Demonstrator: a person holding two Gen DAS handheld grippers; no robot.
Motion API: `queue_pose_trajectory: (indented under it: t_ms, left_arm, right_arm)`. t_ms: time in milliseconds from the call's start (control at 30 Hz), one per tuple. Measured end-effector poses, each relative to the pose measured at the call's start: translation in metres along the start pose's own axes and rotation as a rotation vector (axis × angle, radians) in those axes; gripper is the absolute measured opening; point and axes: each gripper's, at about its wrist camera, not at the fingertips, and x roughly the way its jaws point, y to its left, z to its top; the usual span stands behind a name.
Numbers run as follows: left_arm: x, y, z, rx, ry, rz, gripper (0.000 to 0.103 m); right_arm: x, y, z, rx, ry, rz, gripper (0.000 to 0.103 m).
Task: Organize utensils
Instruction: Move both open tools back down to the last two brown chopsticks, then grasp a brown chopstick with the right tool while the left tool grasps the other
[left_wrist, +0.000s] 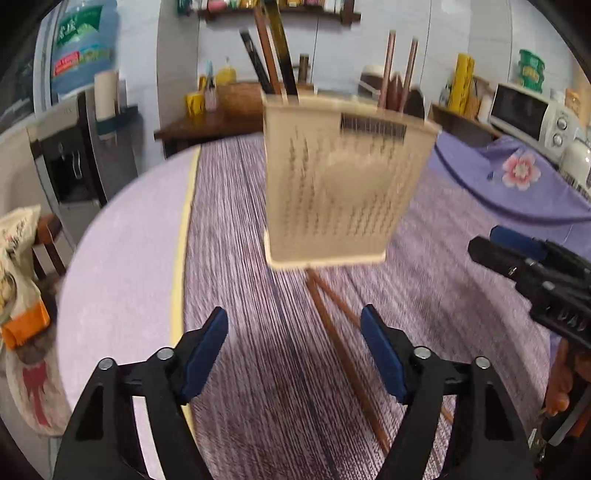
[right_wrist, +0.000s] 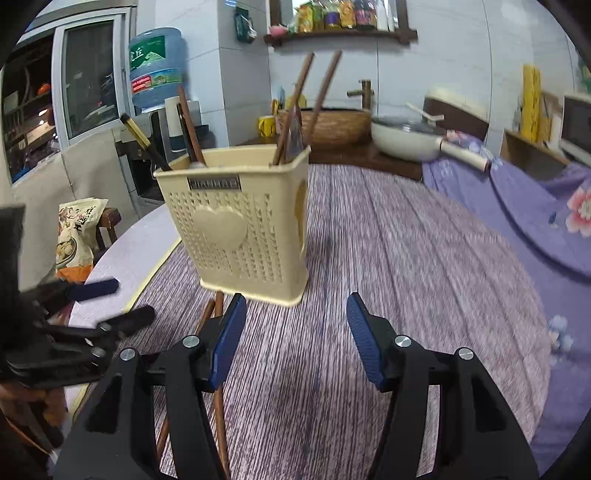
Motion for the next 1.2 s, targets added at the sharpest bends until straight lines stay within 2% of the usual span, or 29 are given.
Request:
queue_pose_trajectory:
  t_ms: [133,300,433,500,800,900,1133,1200]
  left_arm:
    - [0.018,-0.006,-0.013,-0.001,0.059,-0.001,0.058]
    - [0.032,-0.019,-0.018,0.014,0.104,0.022,0.056]
    - [0.035,-0.024,-0.018,0.026,0.105,0.047,0.055]
    - [0.035,-0.025,-0.018,0.033,0.105,0.062,0.051]
    - [0.046,-0.018,-0.005,0.006,0.102,0.078,0.044]
    - [0.052,-0.014,0.002,0.000,0.103,0.078,0.038]
    - [0.060,0.007,0.014,-0.048,0.102,0.054,0.011]
    - [0.059,0.011,0.014,-0.064,0.102,0.036,0.011]
  right_arm:
    - [0.006,0.001,-0.014,-0.004,0.033,-0.020,0.057]
    - [0.009,-0.002,-0.022,0.021,0.052,-0.008,0.057]
    - [0.012,-0.001,-0.024,0.021,0.068,-0.004,0.057]
    - [0.013,0.000,-0.025,0.020,0.071,-0.004,0.057]
    - [0.016,0.004,-0.022,0.011,0.076,0.005,0.057]
    - [0.017,0.006,-0.020,0.005,0.076,0.004,0.057]
    - [0.024,0.010,-0.019,0.012,0.099,0.026,0.057]
    - [0.028,0.011,-0.019,0.017,0.111,0.045,0.057]
